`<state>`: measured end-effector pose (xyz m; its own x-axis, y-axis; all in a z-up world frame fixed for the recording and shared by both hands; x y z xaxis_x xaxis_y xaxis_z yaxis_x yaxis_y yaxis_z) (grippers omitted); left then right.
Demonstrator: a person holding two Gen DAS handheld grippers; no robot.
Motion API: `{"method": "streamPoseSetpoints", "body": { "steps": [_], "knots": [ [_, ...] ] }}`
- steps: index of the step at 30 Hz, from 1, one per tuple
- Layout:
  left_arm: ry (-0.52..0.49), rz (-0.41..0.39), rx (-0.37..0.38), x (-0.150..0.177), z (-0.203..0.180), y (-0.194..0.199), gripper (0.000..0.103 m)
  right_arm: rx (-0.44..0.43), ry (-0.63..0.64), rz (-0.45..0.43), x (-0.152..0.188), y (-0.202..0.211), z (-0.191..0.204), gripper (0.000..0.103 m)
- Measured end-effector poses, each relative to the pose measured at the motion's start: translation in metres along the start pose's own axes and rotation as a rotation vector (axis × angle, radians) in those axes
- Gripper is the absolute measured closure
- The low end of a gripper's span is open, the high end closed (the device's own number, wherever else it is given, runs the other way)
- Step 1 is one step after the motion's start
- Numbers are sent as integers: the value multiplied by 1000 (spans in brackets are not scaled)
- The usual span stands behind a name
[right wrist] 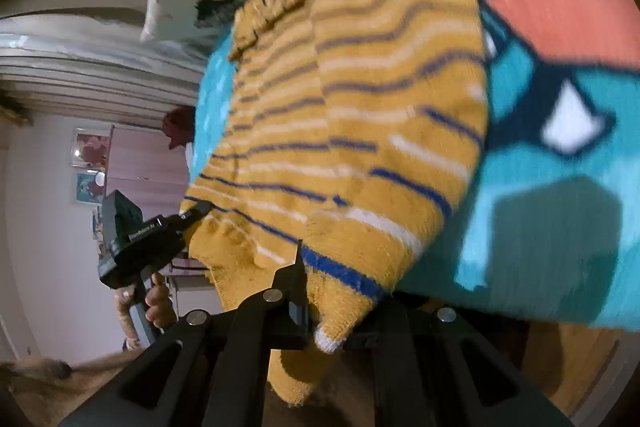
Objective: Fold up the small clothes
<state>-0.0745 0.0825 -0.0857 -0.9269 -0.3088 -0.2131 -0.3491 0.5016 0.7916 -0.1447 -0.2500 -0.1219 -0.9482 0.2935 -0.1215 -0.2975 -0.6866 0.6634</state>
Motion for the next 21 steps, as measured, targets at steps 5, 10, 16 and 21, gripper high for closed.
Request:
{"method": "streamPoseSetpoints", "body": {
  "steps": [5, 10, 16, 21],
  "knots": [
    [-39, -51, -3, -34, -25, 0, 96, -41, -5, -66, -41, 11, 16, 93],
    [-90, -87, -10, -81, -53, -10, 95, -21, -4, -144, -93, 19, 30, 93],
    [-149, -91, -20, -140, -95, -43, 95, 27, -38, -201, -150, 22, 29, 93],
    [-160, -45, -19, -183, -115, -84, 95, 37, -135, -246, -200, 21, 17, 93]
  ]
}}
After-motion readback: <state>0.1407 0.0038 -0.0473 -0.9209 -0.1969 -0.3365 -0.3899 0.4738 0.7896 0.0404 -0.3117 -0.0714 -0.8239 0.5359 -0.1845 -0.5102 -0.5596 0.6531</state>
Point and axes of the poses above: each gripper's, at about its wrist camera, not at the fingertips, and y roughly against the way its jaws point, z to its left, x to its underside, the point moved 7 cm from there along -y, roughly the way its jaws point, and after that the axes turned 5 degrees about x, right-handed, at the moved point
